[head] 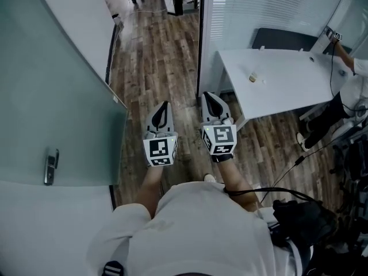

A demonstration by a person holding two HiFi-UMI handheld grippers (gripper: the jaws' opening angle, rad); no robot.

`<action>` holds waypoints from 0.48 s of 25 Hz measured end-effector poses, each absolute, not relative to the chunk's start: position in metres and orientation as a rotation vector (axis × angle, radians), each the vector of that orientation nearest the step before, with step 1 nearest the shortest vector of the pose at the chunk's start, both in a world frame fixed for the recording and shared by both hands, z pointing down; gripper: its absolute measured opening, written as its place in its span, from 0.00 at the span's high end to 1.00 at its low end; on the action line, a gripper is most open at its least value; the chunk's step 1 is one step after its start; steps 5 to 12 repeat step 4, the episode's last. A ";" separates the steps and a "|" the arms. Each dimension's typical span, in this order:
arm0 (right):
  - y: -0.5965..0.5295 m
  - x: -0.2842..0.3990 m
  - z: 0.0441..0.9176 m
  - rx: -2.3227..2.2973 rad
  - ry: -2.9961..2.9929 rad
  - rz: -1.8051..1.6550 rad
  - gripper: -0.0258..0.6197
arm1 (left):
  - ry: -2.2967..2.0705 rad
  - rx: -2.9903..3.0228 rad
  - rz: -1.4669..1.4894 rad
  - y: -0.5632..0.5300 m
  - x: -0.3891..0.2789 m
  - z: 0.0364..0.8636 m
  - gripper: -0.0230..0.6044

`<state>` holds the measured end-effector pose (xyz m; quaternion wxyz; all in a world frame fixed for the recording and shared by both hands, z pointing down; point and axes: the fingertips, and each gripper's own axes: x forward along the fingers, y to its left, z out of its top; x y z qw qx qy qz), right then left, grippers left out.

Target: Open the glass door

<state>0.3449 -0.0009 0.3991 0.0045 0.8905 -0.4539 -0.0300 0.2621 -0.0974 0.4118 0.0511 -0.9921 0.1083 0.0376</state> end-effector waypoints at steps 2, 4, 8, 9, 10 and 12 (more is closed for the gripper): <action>-0.010 0.348 0.396 2.793 -1.417 -0.126 0.96 | 0.313 -3.008 0.147 -0.105 0.263 0.409 0.96; -0.020 0.354 0.385 2.798 -1.414 -0.180 0.96 | 0.292 -2.989 0.195 -0.113 0.268 0.397 0.96; -0.020 0.354 0.385 2.798 -1.414 -0.180 0.96 | 0.292 -2.989 0.195 -0.113 0.268 0.397 0.96; -0.020 0.354 0.385 2.798 -1.414 -0.180 0.96 | 0.292 -2.989 0.195 -0.113 0.268 0.397 0.96; -0.020 0.354 0.385 2.798 -1.414 -0.180 0.96 | 0.292 -2.989 0.195 -0.113 0.268 0.397 0.96; -0.020 0.354 0.385 2.798 -1.414 -0.180 0.96 | 0.292 -2.989 0.195 -0.113 0.268 0.397 0.96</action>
